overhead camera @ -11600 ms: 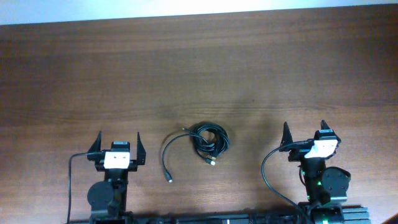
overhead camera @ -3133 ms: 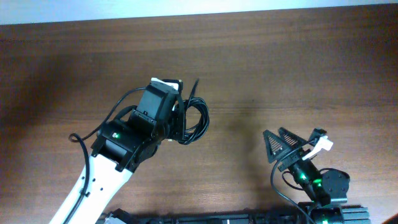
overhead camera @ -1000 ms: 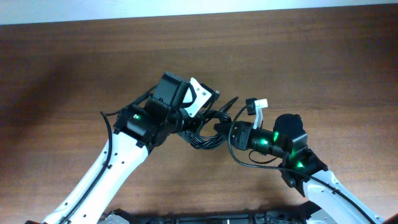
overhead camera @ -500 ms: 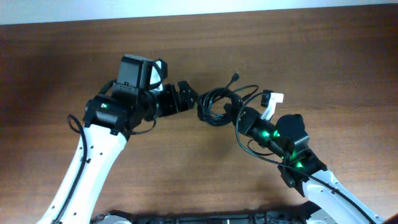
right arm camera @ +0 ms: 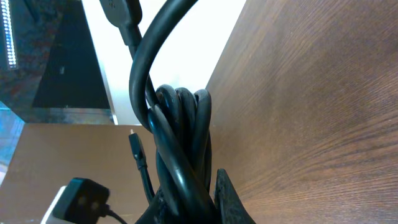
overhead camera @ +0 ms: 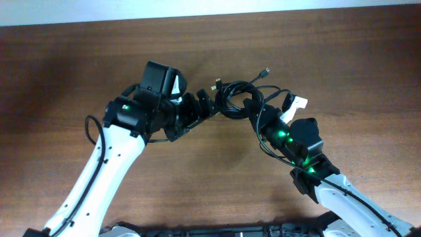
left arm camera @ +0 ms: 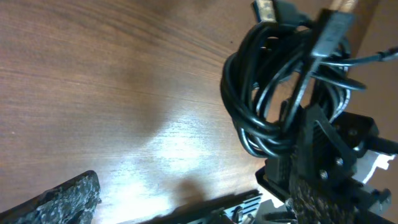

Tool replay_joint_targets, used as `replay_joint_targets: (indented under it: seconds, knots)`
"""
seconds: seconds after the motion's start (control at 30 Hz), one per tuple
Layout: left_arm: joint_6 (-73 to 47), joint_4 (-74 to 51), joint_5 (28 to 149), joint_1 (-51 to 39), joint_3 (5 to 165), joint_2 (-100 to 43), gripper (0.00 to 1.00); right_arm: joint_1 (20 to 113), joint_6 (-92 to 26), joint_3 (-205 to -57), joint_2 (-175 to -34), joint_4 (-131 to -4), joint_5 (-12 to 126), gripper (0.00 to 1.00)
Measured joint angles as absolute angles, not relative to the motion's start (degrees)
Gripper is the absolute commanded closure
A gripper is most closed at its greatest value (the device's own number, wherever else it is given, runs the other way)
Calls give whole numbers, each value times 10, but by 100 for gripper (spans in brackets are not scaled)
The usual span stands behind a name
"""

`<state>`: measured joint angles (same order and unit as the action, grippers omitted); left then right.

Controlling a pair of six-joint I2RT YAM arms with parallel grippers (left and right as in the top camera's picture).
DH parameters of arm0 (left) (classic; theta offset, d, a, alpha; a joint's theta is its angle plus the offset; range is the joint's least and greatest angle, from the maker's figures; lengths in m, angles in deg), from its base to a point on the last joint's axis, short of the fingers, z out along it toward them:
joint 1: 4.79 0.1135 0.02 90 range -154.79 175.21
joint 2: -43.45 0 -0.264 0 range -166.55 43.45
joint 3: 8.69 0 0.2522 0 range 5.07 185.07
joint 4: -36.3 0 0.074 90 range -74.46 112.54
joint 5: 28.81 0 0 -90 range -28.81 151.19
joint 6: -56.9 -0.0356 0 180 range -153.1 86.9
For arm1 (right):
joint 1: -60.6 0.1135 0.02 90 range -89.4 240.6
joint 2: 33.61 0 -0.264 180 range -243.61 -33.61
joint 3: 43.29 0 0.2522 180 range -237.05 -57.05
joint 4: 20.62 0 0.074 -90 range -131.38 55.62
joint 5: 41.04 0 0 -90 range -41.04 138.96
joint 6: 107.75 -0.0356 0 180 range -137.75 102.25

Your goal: Untangle cables

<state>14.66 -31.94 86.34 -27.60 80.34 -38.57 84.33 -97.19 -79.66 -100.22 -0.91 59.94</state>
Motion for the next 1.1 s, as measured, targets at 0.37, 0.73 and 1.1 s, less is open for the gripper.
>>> replay_joint_targets:
  seconds: [0.37, 0.73, 1.1]
  knots:
    - [180, -198, 908, -331, 803, -474, 84, 843, -976, -795, -1004, -13, 634, 96]
    - [28, -229, 813, -296, 811, -482, 100, 843, -804, -793, -1012, -16, 718, 25]
    - [-480, -341, 858, -178, 809, -482, 100, 678, -573, -836, -985, -38, 988, 1]
